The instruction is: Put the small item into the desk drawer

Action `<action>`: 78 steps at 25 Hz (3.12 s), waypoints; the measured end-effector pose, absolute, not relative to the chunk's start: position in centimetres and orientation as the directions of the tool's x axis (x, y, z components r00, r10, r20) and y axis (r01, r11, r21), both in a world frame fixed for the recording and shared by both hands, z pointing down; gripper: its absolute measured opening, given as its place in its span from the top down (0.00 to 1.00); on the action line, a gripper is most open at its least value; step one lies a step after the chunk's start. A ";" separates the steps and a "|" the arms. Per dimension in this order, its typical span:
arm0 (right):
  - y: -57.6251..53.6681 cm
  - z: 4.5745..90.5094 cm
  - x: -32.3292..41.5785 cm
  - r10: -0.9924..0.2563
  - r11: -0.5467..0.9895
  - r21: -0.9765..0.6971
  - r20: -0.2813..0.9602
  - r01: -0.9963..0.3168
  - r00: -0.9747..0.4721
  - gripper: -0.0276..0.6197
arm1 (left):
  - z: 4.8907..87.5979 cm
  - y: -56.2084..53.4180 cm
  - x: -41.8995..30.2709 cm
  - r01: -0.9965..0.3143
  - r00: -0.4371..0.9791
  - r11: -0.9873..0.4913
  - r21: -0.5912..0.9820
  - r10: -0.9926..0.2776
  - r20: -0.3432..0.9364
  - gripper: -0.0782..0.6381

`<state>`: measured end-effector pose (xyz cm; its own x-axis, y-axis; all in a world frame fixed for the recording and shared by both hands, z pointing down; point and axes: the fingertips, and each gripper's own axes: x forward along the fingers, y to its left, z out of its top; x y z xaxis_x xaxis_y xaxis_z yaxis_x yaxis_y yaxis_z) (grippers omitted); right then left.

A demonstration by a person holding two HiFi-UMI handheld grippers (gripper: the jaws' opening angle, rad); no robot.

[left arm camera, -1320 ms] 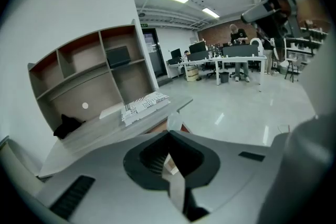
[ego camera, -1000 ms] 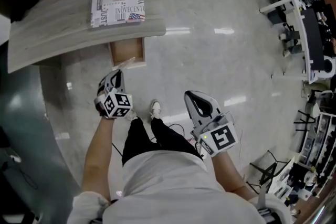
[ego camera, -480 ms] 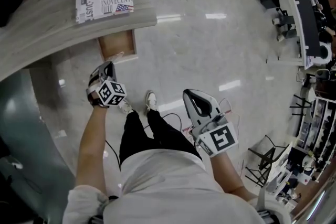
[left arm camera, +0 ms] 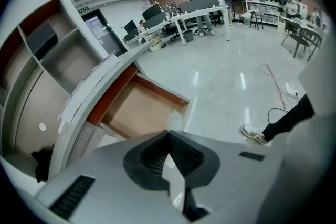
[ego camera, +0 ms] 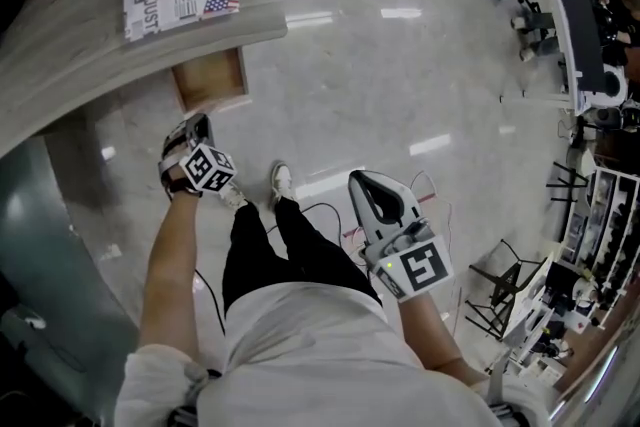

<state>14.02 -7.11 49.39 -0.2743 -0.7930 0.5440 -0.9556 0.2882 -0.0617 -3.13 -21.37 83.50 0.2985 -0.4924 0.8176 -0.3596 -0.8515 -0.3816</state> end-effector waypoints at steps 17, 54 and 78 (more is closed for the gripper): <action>-6.5 50.8 15.2 -0.787 0.232 -0.077 0.571 -0.970 -0.234 0.92 | 88.3 -21.3 -1.5 -0.311 0.256 -0.899 -0.308 -0.391 0.884 0.87; -4.2 52.9 16.1 -0.772 0.175 -0.105 0.602 -0.979 -0.202 0.92 | 90.9 -22.3 0.9 -0.479 0.281 -0.872 -0.104 -0.265 0.923 0.86; -7.8 47.6 9.4 -0.798 0.414 -0.115 0.433 -0.903 -0.420 0.92 | 78.5 -20.5 -6.2 -0.711 0.350 -0.696 -0.096 -0.469 0.811 0.76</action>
<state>9.42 -7.83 47.64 -0.4204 -0.7976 0.4326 -0.9031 0.4137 -0.1149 -6.21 -20.53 78.47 0.3499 -0.4687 0.8111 -0.7112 -0.6964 -0.0956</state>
